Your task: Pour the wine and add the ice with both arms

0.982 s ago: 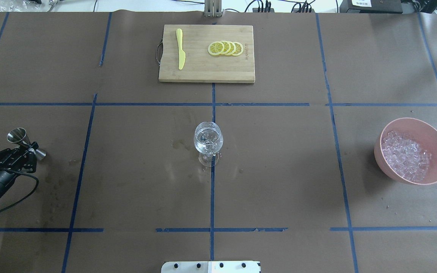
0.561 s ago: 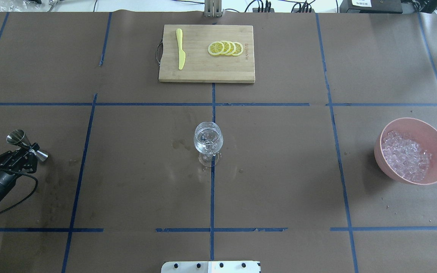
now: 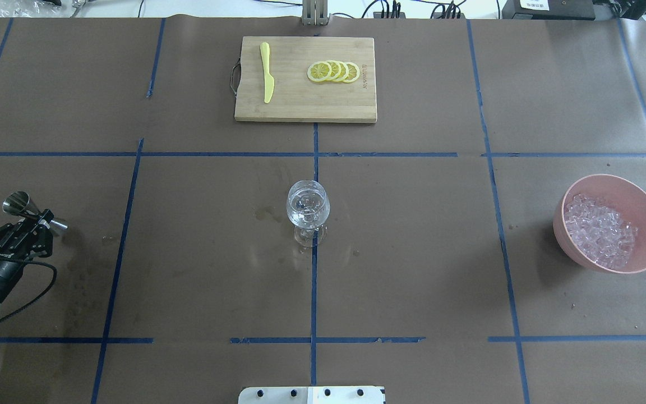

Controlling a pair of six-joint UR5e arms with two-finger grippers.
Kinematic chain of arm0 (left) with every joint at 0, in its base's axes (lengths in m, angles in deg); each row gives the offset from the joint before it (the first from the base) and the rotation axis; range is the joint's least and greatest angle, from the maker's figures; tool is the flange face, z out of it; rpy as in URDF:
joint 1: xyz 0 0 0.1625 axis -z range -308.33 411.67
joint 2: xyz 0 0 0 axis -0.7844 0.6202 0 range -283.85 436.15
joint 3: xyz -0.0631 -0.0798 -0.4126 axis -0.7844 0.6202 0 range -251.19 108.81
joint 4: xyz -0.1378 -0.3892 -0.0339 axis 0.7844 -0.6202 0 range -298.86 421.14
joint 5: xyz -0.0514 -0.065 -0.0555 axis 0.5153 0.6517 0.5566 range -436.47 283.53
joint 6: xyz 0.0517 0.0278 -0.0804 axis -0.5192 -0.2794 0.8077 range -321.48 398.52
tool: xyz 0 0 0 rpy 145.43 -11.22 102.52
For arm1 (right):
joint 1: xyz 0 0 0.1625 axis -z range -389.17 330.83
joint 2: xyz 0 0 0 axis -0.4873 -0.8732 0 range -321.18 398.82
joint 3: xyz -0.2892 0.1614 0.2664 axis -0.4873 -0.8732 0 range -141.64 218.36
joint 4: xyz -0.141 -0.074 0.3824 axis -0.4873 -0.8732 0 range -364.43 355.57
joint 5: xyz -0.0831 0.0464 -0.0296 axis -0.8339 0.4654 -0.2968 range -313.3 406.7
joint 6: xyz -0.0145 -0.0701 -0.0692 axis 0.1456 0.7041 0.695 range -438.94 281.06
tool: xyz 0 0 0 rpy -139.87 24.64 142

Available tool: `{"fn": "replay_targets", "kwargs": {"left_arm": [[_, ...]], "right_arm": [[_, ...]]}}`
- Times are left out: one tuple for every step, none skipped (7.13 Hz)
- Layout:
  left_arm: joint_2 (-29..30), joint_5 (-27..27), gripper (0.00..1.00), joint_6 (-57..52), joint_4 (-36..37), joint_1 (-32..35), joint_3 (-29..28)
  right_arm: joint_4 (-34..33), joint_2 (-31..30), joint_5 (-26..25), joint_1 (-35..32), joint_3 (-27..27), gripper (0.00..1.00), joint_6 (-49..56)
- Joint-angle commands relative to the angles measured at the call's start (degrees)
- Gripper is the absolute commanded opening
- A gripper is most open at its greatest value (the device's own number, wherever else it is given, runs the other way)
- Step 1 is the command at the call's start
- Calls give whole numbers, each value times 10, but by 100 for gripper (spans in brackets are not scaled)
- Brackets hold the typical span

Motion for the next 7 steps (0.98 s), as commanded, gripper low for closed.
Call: {"fn": "replay_targets", "kwargs": {"left_arm": [[0,-37,11,0,0,-16,-1],[0,-58,11,0,1,-27,-4],[0,-77,11,0,1,-37,-4],[0,-90,12,0,1,-44,-7],[0,-105,12,3,0,-58,-15],[0,-109,12,3,0,-61,-17],[0,-118,12,3,0,-64,-22]], "right_arm": [[0,0,0,0,0,100,0],[0,-1,0,0,0,100,0],[0,-1,0,0,0,100,0],[0,-1,-1,0,-1,100,0],[0,-1,0,0,-2,100,1],[0,-1,0,0,-3,100,0],[0,-1,0,0,-3,100,1]]}}
